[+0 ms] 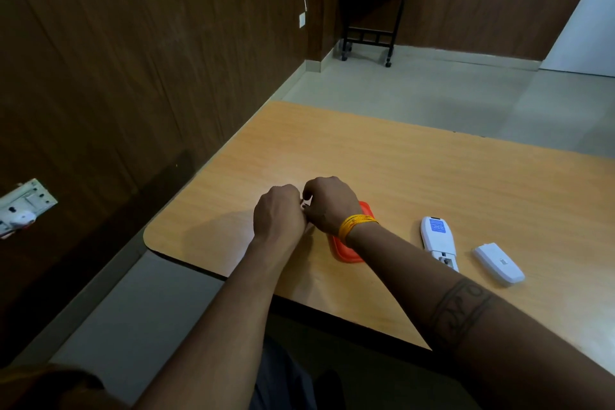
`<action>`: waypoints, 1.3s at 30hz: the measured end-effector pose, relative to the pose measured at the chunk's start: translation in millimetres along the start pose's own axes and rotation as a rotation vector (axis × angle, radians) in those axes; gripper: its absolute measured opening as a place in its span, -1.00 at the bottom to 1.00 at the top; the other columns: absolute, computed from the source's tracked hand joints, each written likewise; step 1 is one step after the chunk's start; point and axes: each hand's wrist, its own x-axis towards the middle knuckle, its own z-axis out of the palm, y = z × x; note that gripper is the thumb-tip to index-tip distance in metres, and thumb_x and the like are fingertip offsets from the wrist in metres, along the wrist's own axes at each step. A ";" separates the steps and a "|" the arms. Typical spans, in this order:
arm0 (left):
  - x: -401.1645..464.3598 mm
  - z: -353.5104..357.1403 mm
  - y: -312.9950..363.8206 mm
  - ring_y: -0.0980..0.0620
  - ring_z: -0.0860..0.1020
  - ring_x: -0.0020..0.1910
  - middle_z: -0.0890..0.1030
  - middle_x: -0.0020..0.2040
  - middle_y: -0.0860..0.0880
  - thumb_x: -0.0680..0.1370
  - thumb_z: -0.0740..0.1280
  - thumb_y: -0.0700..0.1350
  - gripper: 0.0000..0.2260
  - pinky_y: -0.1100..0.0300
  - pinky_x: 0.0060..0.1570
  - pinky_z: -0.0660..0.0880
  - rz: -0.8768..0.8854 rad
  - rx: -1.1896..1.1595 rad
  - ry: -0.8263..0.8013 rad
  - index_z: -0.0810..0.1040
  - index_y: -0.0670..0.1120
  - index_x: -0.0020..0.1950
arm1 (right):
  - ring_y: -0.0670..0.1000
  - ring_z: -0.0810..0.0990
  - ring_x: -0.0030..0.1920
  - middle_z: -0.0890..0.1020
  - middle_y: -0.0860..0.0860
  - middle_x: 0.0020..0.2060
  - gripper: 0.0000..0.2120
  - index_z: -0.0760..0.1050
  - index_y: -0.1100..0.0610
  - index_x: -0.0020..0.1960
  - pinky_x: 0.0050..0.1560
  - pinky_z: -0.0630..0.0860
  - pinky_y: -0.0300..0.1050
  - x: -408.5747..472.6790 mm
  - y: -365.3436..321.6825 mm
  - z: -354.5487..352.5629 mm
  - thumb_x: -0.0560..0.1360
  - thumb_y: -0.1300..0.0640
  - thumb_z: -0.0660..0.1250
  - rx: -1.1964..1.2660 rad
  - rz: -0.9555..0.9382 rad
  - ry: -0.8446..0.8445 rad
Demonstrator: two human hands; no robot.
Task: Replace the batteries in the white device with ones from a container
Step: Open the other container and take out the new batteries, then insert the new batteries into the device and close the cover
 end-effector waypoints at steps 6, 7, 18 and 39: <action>-5.8 1.3 -7.6 -0.13 0.60 -0.09 0.59 0.12 -0.18 0.62 0.36 -0.18 -0.78 0.13 -0.20 0.44 0.025 -0.208 0.218 0.65 -0.18 0.23 | 0.08 0.69 0.00 0.78 -0.01 -0.07 -0.75 0.71 0.11 0.18 0.05 0.63 0.01 -15.7 6.4 -8.9 0.53 0.11 0.44 0.306 0.057 0.210; -8.4 1.6 -7.4 -0.12 0.62 -0.08 0.60 0.11 -0.16 0.61 0.37 -0.19 -0.79 0.13 -0.19 0.48 0.028 -0.266 0.235 0.65 -0.16 0.23 | 0.04 0.69 -0.03 0.76 -0.07 -0.12 -0.76 0.72 0.08 0.16 0.03 0.64 0.00 -21.6 7.1 -11.4 0.52 0.10 0.45 0.351 0.066 0.243; -66.3 11.3 39.3 -0.01 0.71 -0.21 0.70 -0.23 0.04 0.52 0.41 0.03 -0.87 -0.03 -0.11 0.66 0.071 -0.759 0.108 0.66 0.01 -0.03 | -0.13 0.62 -0.19 0.72 -0.14 -0.18 -0.81 0.73 0.02 0.10 -0.16 0.52 -0.35 -138.1 59.6 -55.6 0.53 0.21 0.50 0.639 0.067 0.405; -119.7 63.3 145.7 -0.11 0.69 0.01 0.74 0.01 -0.11 0.53 0.48 -0.07 -0.48 0.10 -0.07 0.58 0.350 -0.436 -0.163 0.51 -0.09 0.48 | -0.15 0.66 -0.15 0.70 -0.17 -0.26 -0.93 0.70 0.03 -0.09 -0.04 0.61 -0.06 -207.0 164.7 -58.7 0.46 0.13 0.56 0.533 0.350 0.517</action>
